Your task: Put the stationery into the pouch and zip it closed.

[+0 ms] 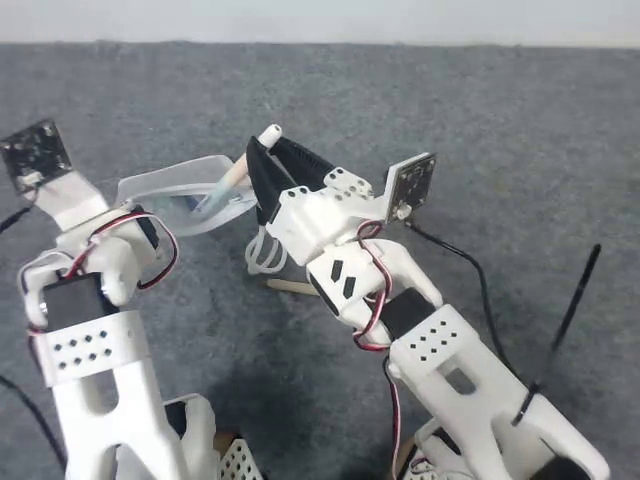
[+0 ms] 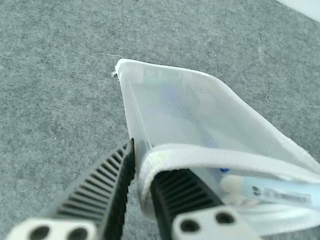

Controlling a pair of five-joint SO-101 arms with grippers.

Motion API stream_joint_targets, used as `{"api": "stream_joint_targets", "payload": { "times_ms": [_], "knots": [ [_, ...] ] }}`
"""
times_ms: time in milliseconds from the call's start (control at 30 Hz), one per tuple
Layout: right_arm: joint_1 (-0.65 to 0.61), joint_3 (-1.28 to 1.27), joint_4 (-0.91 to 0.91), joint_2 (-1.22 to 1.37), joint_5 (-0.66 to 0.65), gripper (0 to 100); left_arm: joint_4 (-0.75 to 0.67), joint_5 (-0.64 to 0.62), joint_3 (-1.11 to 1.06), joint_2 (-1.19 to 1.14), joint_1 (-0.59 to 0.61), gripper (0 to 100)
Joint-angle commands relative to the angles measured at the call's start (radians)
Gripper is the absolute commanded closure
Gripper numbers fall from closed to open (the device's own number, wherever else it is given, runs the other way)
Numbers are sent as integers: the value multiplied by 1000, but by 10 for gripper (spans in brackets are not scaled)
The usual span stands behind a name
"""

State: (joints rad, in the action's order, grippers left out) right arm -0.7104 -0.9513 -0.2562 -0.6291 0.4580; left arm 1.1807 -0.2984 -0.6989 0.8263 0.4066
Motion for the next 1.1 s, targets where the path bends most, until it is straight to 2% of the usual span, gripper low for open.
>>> {"api": "stream_joint_targets", "payload": {
  "times_ms": [0, 567, 800, 967, 1067],
  "knots": [
    [-38, 9, -21, 7, 8, 992, -38, -11, 16, 6, 3, 988],
    [-70, -40, -16, 13, 5, 992, -37, -11, 16, 6, 3, 988],
    [-199, -92, -22, 15, -149, 991, -37, -11, 16, 6, 3, 988],
    [-213, -98, -18, 15, -227, 985, -38, -11, 16, 6, 3, 988],
    [-213, -98, -16, 15, -247, 913, -38, -11, 16, 6, 3, 988]
  ]
}}
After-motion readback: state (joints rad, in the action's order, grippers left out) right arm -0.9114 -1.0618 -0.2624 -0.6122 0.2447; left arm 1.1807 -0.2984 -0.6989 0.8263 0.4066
